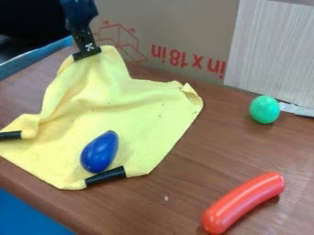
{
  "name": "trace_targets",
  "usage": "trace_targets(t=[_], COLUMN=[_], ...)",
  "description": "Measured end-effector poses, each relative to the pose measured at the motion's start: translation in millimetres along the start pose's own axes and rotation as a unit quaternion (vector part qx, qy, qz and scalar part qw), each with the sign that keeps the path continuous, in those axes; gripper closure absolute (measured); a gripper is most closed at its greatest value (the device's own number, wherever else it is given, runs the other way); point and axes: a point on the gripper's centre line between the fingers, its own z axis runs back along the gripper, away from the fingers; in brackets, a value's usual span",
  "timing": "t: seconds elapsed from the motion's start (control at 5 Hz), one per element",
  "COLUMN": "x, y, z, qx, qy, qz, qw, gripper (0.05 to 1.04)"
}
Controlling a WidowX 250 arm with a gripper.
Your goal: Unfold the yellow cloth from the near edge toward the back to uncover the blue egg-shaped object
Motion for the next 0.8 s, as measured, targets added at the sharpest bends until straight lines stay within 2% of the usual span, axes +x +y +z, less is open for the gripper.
trace_targets(t=[0.2,0.4,0.6,0.8], x=[5,7,8,7], y=[11,28,42,51], z=[-7,-20,-32,-39], qx=[0.001,-0.009,-0.026,-0.058], qy=[0.000,0.017,0.038,0.065], qz=[-0.013,-0.034,-0.067,-0.100], qw=[0.9999,0.9992,0.9967,0.9912], gripper=[1.033,1.033,1.033,1.014])
